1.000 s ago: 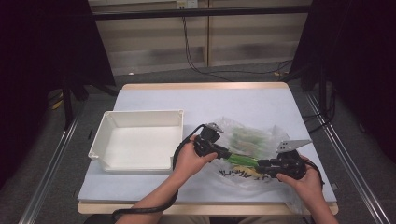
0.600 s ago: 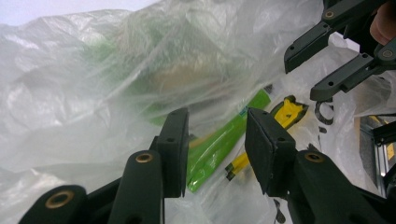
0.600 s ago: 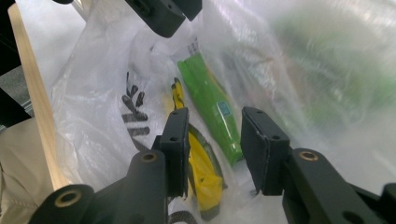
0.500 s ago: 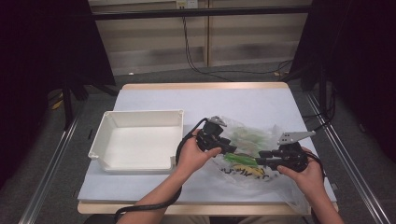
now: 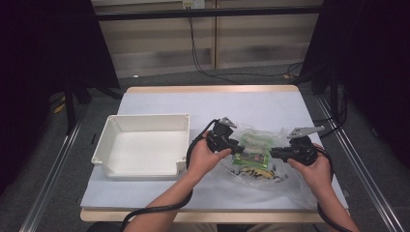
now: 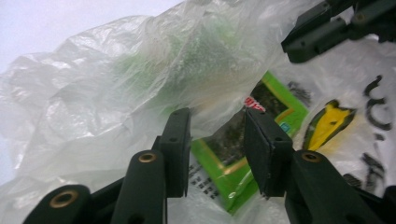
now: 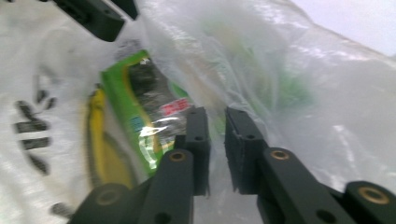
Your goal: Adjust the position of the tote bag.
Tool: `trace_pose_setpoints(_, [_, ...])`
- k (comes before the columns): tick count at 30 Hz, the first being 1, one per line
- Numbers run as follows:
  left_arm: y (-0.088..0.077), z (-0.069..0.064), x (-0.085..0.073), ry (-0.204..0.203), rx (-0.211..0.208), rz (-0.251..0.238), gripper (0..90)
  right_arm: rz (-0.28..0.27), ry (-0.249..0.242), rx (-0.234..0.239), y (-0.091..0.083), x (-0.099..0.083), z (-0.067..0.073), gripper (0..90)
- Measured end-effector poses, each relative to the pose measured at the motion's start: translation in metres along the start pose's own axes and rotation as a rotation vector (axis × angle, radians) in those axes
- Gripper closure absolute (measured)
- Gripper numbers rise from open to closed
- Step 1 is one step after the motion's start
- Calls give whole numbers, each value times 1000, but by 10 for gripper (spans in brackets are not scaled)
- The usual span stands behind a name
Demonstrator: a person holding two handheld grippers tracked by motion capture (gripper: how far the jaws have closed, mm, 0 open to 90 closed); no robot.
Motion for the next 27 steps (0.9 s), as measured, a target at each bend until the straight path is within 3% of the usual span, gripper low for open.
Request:
trace_pose_setpoints(3, [3,2,-1,4,6,2,626,15,-4,-11,6,2,-6,900])
trace_pose_setpoints(14, [15,9,-14,5,11,67,651,36,-1,-113,19,4,-26,900])
trace_pose_setpoints(17, [17,11,-14,-6,3,58,659,37,6,-127,21,4,-30,900])
trace_pose_setpoints(20, [19,13,-12,8,20,61,663,39,7,-136,25,4,-33,900])
trace_pose_setpoints(24, [24,16,-11,4,55,22,672,37,10,-142,27,4,-35,900])
trace_pose_setpoints(27, [27,20,-11,-25,71,-16,705,34,16,-134,29,2,-37,900])
Point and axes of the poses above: each handheld gripper's, and its own axes: y roughly forward along the jaws, x roughly out of its top, z roughly to its left, the point moved 2 cm from there along y, roughly forward along the jaws, and after that the axes turned 11 degrees about -z, right-handed, at the moved point
